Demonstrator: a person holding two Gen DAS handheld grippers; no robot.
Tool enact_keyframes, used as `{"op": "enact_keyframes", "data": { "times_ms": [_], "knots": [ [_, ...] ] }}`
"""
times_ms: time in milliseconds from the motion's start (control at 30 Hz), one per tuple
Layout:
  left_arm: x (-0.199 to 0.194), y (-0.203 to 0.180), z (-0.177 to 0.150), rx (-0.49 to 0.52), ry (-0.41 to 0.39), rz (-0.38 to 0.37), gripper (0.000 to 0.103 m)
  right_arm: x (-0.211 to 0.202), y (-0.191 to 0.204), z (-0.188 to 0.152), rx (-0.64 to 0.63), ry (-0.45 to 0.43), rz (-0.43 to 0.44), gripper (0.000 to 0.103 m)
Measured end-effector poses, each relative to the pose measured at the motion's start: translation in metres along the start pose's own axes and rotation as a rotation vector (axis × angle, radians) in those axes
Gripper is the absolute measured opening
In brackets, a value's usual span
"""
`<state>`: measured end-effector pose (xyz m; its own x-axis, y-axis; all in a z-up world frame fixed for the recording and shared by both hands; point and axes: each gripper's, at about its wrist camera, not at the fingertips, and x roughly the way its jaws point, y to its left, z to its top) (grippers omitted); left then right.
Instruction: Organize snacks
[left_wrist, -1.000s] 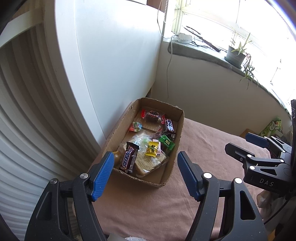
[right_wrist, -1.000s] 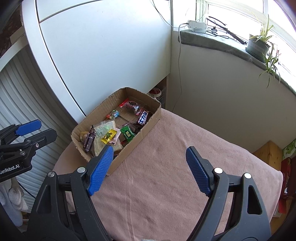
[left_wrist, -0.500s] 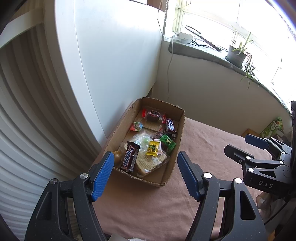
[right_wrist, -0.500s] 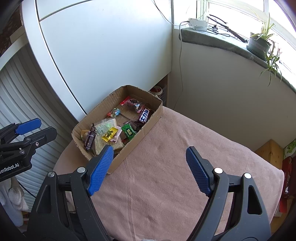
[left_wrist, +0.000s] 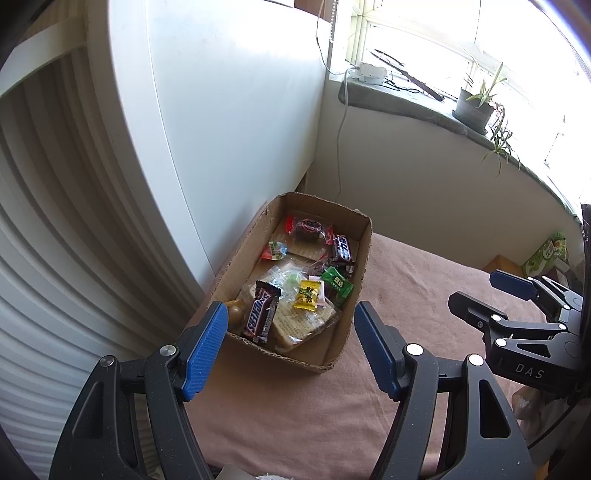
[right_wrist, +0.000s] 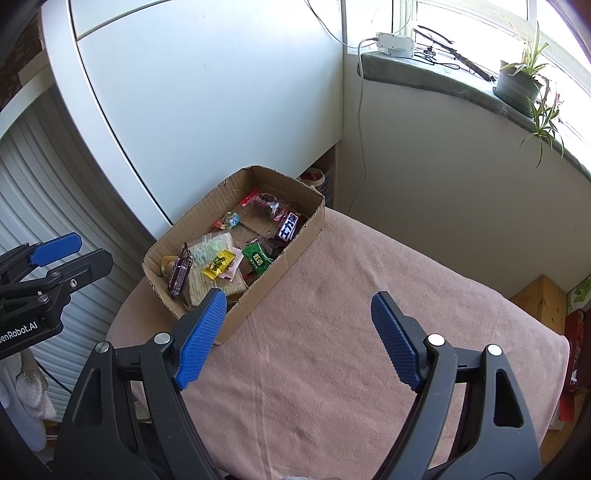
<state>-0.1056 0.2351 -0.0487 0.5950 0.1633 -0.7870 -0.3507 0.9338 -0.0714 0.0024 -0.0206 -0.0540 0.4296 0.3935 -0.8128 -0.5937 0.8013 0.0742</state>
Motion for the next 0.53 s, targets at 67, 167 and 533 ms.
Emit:
{"op": "enact_keyframes", "data": {
  "times_ms": [67, 167, 533],
  "knots": [
    [0.0003, -0.0003, 0.0006, 0.000, 0.001, 0.007, 0.071, 0.0004, 0.0001, -0.0002, 0.000, 0.001, 0.002, 0.083],
    [0.0013, 0.0000, 0.0012, 0.000, 0.004, 0.010, 0.071, 0.0017, 0.0004, -0.0009, 0.000, 0.003, 0.000, 0.083],
    [0.0037, 0.0006, 0.0015, -0.008, -0.004, 0.021, 0.071, 0.0061, -0.0027, -0.0017, 0.003, 0.015, 0.006, 0.083]
  ]
}}
